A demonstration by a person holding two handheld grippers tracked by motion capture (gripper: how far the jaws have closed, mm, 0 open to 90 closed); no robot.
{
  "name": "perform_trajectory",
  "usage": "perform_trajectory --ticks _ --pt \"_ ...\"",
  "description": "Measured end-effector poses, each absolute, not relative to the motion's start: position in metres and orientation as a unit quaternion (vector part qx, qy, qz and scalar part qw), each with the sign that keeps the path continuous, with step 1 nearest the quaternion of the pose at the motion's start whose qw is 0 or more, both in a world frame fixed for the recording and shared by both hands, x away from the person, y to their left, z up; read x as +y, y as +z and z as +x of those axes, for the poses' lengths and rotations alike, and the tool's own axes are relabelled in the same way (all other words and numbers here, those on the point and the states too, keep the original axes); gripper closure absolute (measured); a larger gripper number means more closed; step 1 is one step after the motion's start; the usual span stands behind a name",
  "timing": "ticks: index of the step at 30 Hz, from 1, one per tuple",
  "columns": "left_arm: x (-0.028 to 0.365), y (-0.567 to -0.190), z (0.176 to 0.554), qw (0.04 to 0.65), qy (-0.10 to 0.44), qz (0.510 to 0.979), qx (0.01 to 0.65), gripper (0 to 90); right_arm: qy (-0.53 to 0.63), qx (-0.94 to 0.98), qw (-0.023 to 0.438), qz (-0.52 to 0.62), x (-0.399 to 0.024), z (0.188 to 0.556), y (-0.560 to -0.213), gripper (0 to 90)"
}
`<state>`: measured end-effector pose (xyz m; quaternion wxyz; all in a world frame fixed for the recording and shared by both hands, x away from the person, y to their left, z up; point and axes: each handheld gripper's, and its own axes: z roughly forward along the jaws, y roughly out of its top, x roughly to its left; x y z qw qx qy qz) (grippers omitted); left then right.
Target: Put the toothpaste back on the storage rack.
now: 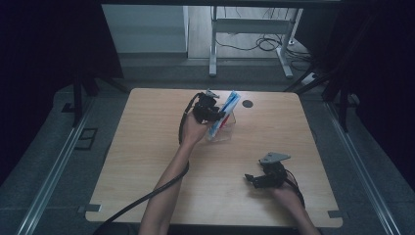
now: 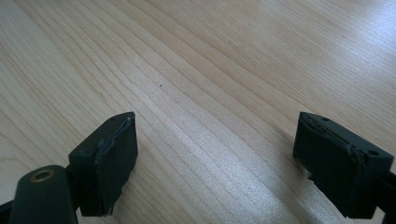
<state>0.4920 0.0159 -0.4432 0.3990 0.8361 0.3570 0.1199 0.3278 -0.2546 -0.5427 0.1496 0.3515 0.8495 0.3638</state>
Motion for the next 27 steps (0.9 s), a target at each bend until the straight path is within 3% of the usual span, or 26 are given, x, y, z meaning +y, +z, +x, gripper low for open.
perform_trajectory --ticks 27 --pt "0.024 -0.433 0.473 0.439 0.084 0.826 0.344 23.7 0.364 0.850 0.150 0.351 -0.255 0.328 -0.543 13.8"
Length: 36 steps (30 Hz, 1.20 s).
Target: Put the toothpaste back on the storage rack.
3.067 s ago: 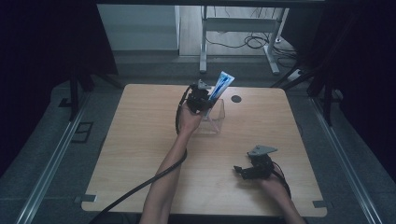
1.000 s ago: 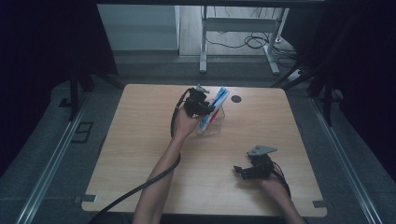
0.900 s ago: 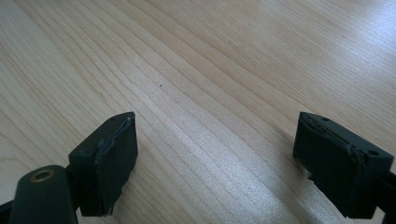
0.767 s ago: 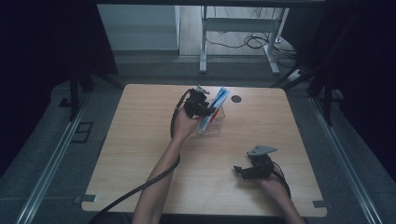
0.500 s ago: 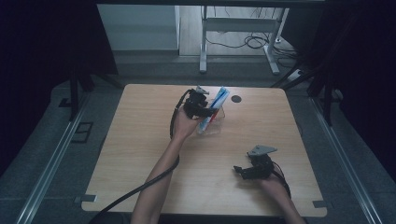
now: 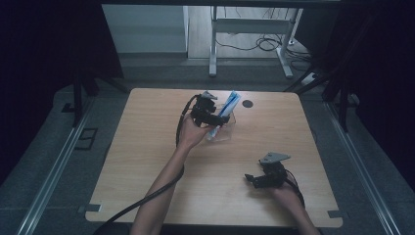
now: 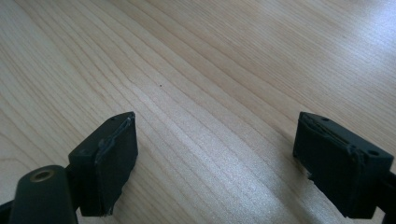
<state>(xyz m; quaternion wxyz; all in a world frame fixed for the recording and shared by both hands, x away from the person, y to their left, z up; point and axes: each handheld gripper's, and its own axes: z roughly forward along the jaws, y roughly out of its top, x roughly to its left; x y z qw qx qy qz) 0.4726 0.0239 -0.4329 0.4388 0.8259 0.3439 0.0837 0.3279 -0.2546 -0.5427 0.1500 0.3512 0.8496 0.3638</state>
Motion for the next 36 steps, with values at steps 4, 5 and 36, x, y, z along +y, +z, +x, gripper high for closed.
perform_trajectory --ticks 4,5,36 --pt "0.026 -0.431 0.468 0.445 0.074 0.824 0.343 20.2 0.364 0.850 0.150 0.351 -0.255 0.328 -0.543 13.8" --pt "0.026 -0.430 0.467 0.446 0.073 0.824 0.343 19.2 0.364 0.850 0.150 0.351 -0.255 0.328 -0.543 13.8" --pt "0.045 -0.448 0.410 0.451 0.083 0.835 0.304 6.6 0.364 0.849 0.149 0.352 -0.254 0.328 -0.543 13.9"
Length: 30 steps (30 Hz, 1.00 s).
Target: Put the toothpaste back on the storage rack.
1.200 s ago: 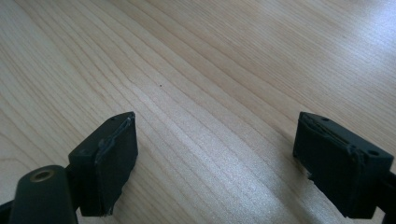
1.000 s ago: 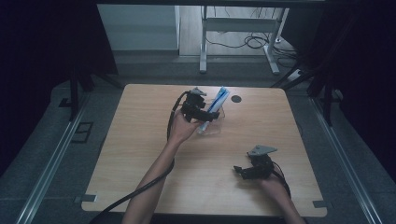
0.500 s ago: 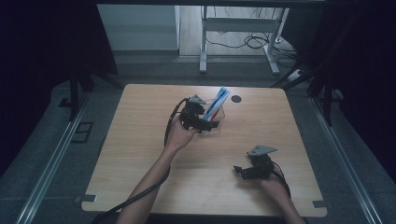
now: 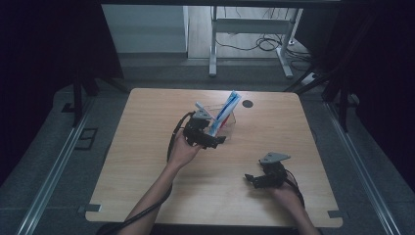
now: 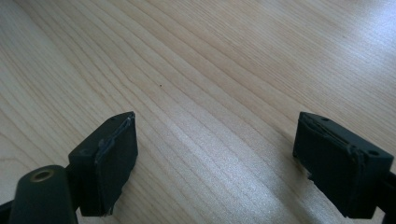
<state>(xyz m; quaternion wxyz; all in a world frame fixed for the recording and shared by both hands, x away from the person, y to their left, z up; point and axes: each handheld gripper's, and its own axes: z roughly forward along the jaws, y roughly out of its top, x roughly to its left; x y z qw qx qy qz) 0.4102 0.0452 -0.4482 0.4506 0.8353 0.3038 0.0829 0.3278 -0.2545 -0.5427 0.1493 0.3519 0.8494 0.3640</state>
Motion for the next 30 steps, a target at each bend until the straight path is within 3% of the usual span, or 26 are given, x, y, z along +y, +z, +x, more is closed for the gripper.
perform_trajectory --ticks 30 --pt "0.094 -0.487 0.355 0.423 0.099 0.844 0.315 3.9 0.364 0.848 0.150 0.355 -0.254 0.328 -0.543 13.8"
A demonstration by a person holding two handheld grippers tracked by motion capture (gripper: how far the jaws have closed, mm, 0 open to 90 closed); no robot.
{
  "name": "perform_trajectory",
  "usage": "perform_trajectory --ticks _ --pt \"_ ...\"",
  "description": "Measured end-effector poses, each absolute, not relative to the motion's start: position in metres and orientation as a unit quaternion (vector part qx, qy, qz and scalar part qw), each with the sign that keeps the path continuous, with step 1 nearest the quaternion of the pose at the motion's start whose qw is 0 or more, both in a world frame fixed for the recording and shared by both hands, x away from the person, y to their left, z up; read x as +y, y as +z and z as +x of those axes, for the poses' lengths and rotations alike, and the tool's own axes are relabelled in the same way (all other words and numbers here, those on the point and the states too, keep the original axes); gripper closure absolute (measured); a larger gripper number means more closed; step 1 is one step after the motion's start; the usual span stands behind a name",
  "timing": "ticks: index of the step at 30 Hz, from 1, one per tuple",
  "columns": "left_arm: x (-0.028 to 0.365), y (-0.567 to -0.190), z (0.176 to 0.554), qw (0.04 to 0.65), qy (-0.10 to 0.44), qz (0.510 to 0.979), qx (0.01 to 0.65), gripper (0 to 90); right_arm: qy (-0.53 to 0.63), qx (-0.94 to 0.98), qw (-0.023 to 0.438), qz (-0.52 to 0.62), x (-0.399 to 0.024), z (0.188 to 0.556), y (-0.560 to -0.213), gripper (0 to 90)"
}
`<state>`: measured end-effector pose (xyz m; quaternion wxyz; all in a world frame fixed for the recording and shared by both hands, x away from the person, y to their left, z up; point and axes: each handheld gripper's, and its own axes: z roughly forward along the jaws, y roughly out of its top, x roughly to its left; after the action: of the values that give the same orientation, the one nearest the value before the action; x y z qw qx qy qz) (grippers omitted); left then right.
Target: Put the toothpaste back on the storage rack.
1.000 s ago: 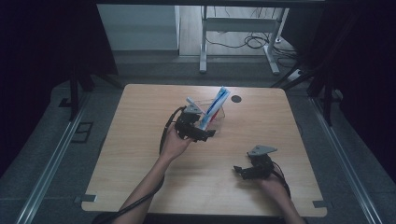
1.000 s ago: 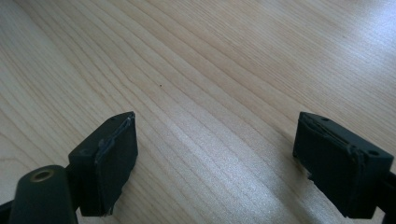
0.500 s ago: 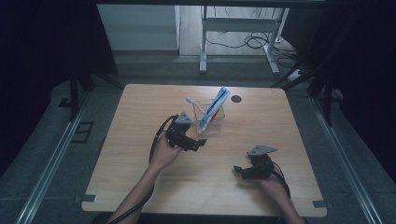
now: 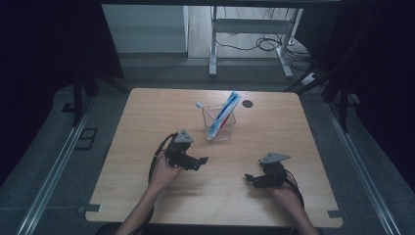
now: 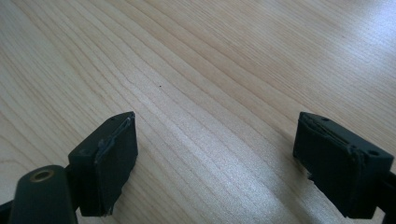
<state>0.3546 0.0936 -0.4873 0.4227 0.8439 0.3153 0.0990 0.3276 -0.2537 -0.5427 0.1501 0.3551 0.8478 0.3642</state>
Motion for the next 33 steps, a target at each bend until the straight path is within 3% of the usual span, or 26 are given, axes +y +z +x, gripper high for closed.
perform_trajectory --ticks 20,33 --pt "0.114 -0.525 0.325 0.396 0.095 0.847 0.340 4.0 0.364 0.847 0.151 0.356 -0.253 0.328 -0.543 13.6" --pt "0.105 -0.544 0.316 0.346 0.111 0.871 0.331 4.4 0.363 0.847 0.152 0.357 -0.253 0.328 -0.543 13.6"
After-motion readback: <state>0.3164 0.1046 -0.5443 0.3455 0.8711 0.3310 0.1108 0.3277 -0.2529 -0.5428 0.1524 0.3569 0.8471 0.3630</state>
